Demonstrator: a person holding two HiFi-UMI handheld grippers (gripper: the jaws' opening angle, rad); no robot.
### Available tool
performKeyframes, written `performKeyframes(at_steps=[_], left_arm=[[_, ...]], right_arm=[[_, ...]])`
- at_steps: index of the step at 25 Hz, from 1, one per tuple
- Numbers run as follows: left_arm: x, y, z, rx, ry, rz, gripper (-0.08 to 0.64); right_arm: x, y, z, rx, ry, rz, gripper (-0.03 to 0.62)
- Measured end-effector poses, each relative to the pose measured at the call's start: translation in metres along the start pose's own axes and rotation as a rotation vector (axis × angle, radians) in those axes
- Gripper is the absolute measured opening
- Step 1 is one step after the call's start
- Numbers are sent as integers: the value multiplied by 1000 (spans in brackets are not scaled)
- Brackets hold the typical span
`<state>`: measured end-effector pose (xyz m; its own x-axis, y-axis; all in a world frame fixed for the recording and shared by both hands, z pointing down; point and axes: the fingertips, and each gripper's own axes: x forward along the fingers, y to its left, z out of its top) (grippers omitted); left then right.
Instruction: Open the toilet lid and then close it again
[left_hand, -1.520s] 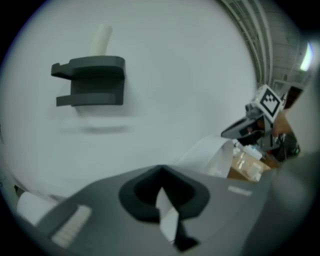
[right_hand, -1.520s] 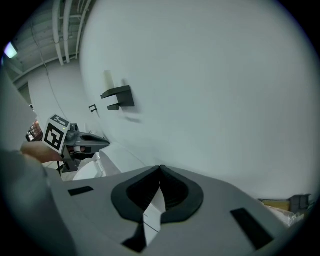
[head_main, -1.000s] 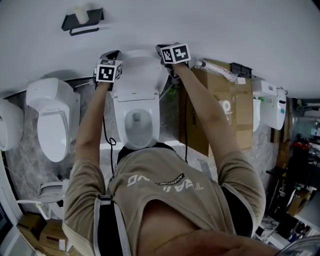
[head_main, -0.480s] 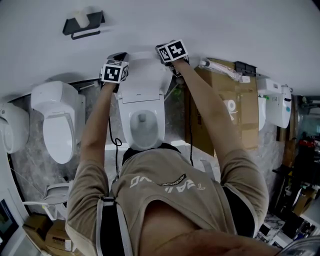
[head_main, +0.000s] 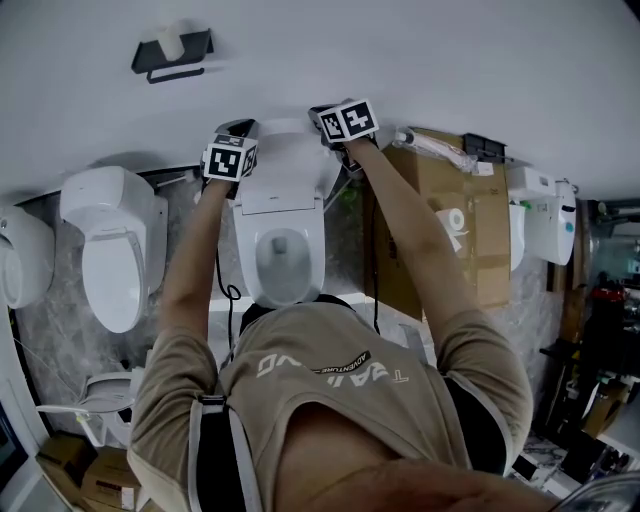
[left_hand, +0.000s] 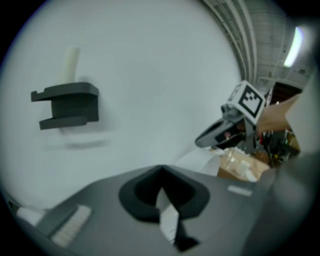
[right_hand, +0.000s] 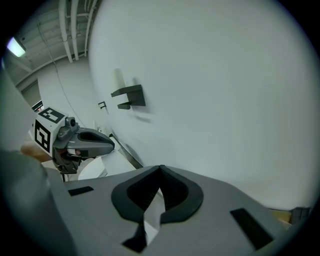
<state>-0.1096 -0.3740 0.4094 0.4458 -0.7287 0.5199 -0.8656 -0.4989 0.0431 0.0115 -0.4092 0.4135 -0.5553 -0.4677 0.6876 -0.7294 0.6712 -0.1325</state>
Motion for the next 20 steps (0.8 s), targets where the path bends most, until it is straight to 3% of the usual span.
performKeyframes(at_steps=[10, 20], left_arm=[[-22, -17, -8, 12, 19, -16, 5], [-61, -45, -31, -9, 3, -7, 5]], right_arm=[[-3, 17, -14, -1, 119, 72, 12], [-31, 56, -42, -58, 71, 94, 12]])
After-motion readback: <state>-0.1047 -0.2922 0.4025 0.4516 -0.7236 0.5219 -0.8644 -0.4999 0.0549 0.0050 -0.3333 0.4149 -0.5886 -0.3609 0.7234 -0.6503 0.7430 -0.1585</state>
